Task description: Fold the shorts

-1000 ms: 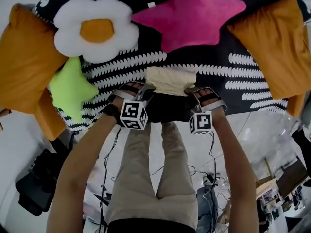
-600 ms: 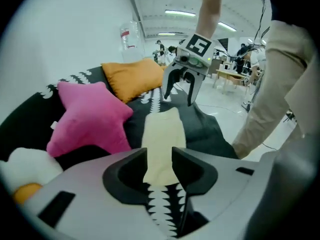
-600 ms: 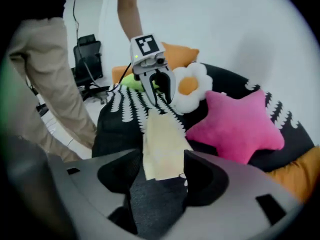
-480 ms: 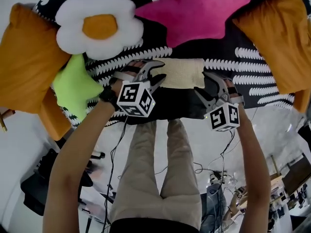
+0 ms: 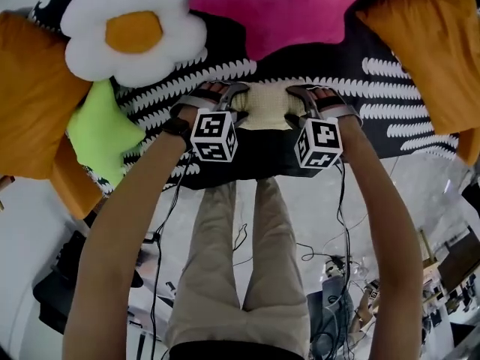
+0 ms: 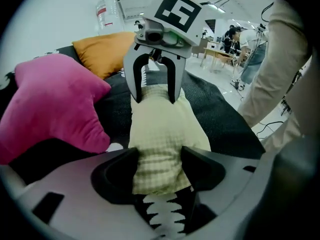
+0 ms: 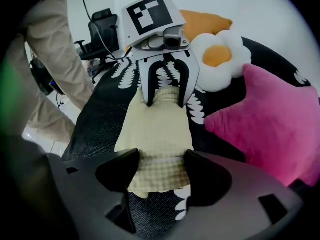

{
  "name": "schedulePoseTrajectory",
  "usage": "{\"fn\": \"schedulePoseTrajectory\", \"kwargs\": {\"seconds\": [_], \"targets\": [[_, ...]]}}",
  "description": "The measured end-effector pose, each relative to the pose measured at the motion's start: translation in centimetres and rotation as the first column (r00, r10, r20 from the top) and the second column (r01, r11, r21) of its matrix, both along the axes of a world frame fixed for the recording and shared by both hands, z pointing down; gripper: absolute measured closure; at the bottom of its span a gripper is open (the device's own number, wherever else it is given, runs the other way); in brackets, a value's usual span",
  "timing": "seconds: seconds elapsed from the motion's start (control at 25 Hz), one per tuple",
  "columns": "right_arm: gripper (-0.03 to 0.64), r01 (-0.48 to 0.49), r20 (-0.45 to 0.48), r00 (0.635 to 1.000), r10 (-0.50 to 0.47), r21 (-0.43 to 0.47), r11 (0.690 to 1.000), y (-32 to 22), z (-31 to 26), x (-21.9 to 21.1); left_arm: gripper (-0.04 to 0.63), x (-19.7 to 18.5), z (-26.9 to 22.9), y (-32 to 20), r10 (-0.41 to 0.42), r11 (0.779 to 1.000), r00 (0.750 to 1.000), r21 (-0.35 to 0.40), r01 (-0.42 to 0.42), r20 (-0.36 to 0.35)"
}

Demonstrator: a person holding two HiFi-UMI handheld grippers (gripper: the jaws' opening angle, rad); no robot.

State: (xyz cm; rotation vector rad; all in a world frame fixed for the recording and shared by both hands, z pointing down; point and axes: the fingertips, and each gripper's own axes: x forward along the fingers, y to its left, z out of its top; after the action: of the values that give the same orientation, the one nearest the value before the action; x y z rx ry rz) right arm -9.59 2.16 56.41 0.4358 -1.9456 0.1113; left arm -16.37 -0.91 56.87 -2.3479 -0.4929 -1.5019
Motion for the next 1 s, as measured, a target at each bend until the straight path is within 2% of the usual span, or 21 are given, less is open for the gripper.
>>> {"fn": "schedulePoseTrajectory", "kwargs": {"seconds": [0.12,0.2,0.24,0.32,0.4,0.48,0.56,0.64,0.72,0.84,0.88,0.92,1.0], "targets": [[0.305,-0.035,-0.022,0.999,0.035,-0.004,0.999,-0.5,0.7,-0.1,0.299,0.1,0.5,-0.7,-0.061,0.998,0.998,-0.002,0.061,-0.001],[0.262,-0.122,-0.009,0.992,0.123,0.058,0.991,-1.3,-2.1,0.6,0.253,-0.2,-1.9,-1.4,-0.116,0.993,0.993,0.028,0.117,-0.011],[0.228,-0.194,0.02,0.981,0.192,0.112,0.975,-1.2,-4.7,1.0,0.245,-0.7,-4.2,-1.2,-0.156,0.987,0.987,0.033,0.157,-0.021],[0.229,-0.36,0.112,0.932,0.344,0.195,0.912,0.3,-11.8,1.9,0.245,-1.9,-10.7,0.3,-0.27,0.962,0.96,0.017,0.272,-0.076],[0.229,-0.488,0.207,0.87,0.447,0.23,0.842,2.0,-19.8,2.5,0.245,-2.4,-19.7,1.5,-0.378,0.923,0.909,0.004,0.384,-0.175],[0.229,-0.57,0.299,0.814,0.498,0.251,0.782,3.7,-28.3,3.0,0.245,-2.5,-29.8,2.4,-0.442,0.888,0.852,0.0,0.46,-0.281],[0.218,-0.62,0.363,0.777,0.514,0.301,0.725,5.1,-36.7,3.5,0.245,-2.7,-39.2,2.7,-0.504,0.842,0.775,-0.018,0.539,-0.382],[0.166,-0.627,0.38,0.776,0.504,0.371,0.685,6.9,-44.4,2.9,0.245,-3.9,-47.3,3.7,-0.575,0.784,0.683,-0.065,0.617,-0.451],[0.147,-0.646,0.41,0.761,0.503,0.414,0.641,9.3,-52.1,1.4,0.245,-5.6,-54.4,5.7,-0.62,0.739,0.609,-0.109,0.665,-0.494],[0.141,-0.732,0.495,0.681,0.54,0.436,0.523,12.8,-61.7,-0.6,0.245,-8.0,-62.8,8.9,-0.66,0.691,0.507,-0.183,0.7,-0.554],[0.141,-0.761,0.524,0.648,0.553,0.438,0.478,14.0,-64.2,-1.2,0.245,-8.6,-65.2,9.8,-0.663,0.684,0.475,-0.211,0.698,-0.579],[0.134,-0.789,0.554,0.615,0.562,0.436,0.434,15.2,-66.6,-1.9,0.245,-9.2,-67.5,10.7,-0.653,0.689,0.451,-0.23,0.687,-0.608],[0.119,-0.836,0.614,0.548,0.567,0.426,0.347,17.2,-70.5,-3.6,0.245,-10.7,-71.5,11.9,-0.601,0.722,0.425,-0.233,0.651,-0.677]]}}
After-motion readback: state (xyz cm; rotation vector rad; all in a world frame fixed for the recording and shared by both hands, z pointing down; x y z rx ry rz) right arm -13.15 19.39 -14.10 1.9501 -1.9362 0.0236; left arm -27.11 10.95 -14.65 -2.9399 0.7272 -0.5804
